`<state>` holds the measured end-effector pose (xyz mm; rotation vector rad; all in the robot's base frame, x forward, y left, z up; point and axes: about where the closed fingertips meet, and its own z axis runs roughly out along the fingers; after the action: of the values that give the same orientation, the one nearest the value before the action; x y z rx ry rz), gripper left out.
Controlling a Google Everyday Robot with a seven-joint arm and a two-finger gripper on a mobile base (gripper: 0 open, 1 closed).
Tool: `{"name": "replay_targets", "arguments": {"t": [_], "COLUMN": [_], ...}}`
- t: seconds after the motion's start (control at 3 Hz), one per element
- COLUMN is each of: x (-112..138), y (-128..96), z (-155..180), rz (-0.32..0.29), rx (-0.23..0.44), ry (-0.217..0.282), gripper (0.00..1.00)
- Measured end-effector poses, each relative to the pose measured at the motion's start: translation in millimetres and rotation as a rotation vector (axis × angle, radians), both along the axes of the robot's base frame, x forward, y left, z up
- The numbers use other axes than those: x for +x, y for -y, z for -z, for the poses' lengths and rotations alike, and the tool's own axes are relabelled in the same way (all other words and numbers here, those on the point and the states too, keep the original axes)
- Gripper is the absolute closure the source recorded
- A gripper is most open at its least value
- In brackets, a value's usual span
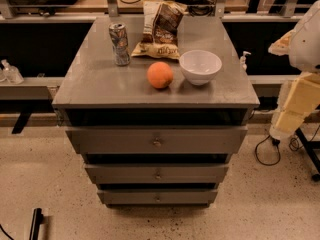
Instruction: Open bottom drawer
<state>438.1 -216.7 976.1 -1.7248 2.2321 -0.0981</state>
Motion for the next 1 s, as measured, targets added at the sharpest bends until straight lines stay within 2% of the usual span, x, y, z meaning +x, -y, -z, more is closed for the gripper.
{"name": "replay_targets", "arguments": {"t": [0.33,0.67,1.0], "x": [0,14,-11], "y": [0,-16,-78], "z": [0,38,89], "rz": [0.0,-0.05,-0.159], "rx": [0.0,0.085,0.3], "ry": [0.0,-0.037,-0.024], "gripper": [0.0,0.0,0.0]}}
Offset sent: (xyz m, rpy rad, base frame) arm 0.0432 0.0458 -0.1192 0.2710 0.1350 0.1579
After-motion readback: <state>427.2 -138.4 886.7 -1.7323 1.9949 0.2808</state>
